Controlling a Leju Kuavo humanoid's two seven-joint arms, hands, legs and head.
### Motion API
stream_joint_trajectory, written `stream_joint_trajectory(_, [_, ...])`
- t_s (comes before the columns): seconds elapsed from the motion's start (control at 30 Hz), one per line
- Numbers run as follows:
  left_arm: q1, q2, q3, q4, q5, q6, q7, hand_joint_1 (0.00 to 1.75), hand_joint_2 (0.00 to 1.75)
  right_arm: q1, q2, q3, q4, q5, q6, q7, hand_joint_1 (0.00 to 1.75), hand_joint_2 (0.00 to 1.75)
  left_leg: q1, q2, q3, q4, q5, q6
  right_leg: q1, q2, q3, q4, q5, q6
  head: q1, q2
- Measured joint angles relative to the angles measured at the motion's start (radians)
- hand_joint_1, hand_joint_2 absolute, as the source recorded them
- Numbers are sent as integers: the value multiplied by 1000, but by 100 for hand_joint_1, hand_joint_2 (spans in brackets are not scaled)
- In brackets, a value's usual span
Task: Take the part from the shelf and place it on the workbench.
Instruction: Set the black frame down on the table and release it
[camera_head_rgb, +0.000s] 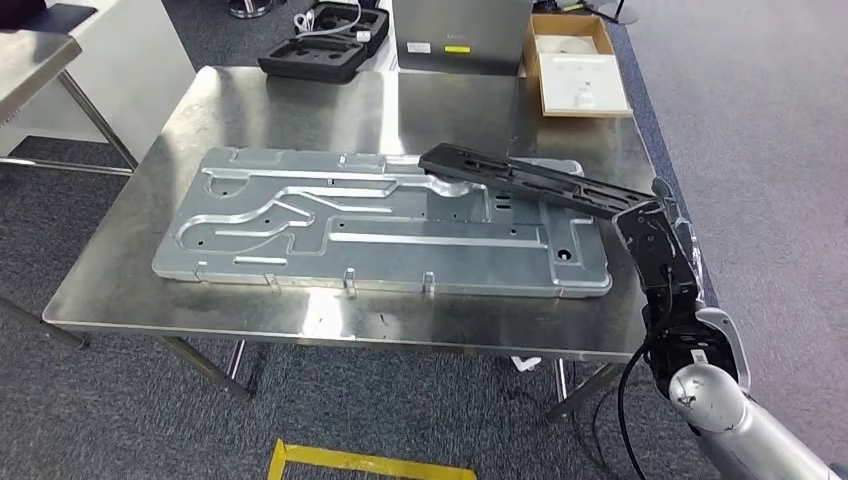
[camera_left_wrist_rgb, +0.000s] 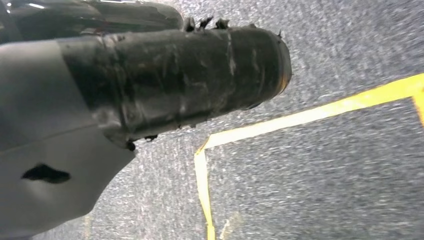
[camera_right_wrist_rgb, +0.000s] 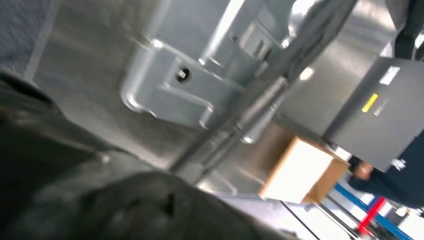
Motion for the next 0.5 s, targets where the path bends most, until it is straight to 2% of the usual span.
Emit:
stream_joint_trajectory(0.03, [0,0,0,0,0,0,0,0,0,8,5,-12,-6,-18,0,-13,0,0,1,0,-18,10,6,-3,-3,0,36,-33,28,3,0,0])
stream_joint_trajectory(0.07, [0,0,0,0,0,0,0,0,0,15,10,-23,-12,-30,0,-23,0,0,2,0,-33,20,11,-7,-6,-1,79,-87,45,5,0,0])
stream_joint_trajectory(0.1, [0,0,0,0,0,0,0,0,0,22,17,-37,-19,-38,0,-33,0,0,1,0,-47,33,15,-12,-5,0,126,-153,39,4,0,0])
stream_joint_trajectory(0.13, [0,0,0,0,0,0,0,0,0,27,23,-51,-26,-43,0,-41,0,0,0,-1,-56,42,18,-17,-3,1,157,-202,26,0,0,0])
stream_joint_trajectory(0.2, [0,0,0,0,0,1,0,0,0,37,34,-79,-39,-47,0,-57,0,0,-2,-3,-67,52,29,-29,3,3,182,-252,5,-15,-1,0])
stream_joint_trajectory(0.23, [1,0,0,0,0,1,0,0,0,43,39,-91,-45,-47,0,-64,0,0,-1,-4,-69,52,35,-34,2,3,173,-253,12,-23,-2,0])
stream_joint_trajectory(0.27, [3,0,0,0,-1,0,1,0,0,50,47,-105,-51,-46,0,-73,0,0,2,-5,-76,57,27,-39,2,1,165,-254,20,-32,-1,0])
stream_joint_trajectory(0.3, [4,-1,0,0,-1,0,2,0,0,57,55,-119,-58,-46,0,-81,0,0,5,-5,-85,74,1,-46,1,0,154,-256,31,-40,-2,0])
stream_joint_trajectory(0.33, [5,-2,0,0,-1,0,2,0,0,64,62,-134,-66,-47,0,-88,0,0,7,-6,-97,108,-43,-52,-1,-2,141,-257,43,-47,-4,0])
stream_joint_trajectory(0.4, [4,-2,0,0,-2,0,2,0,0,77,77,-163,-85,-61,0,-102,0,0,9,-6,-123,220,-148,-60,-1,-2,112,-257,67,-53,-6,0])
stream_joint_trajectory(0.43, [3,-3,0,0,-2,0,2,0,0,82,84,-175,-94,-72,0,-107,0,0,10,-6,-128,276,-177,-62,-1,-1,96,-257,79,-53,-6,0])
stream_joint_trajectory(0.47, [3,-3,0,0,-2,0,2,0,0,89,90,-185,-101,-83,0,-111,0,0,10,-6,-124,312,-181,-61,0,-1,80,-256,91,-53,-6,0])
stream_joint_trajectory(0.5, [3,-3,0,0,-2,0,2,0,0,96,97,-193,-107,-91,0,-114,0,0,10,-6,-104,318,-162,-60,0,0,64,-255,102,-52,-6,0])
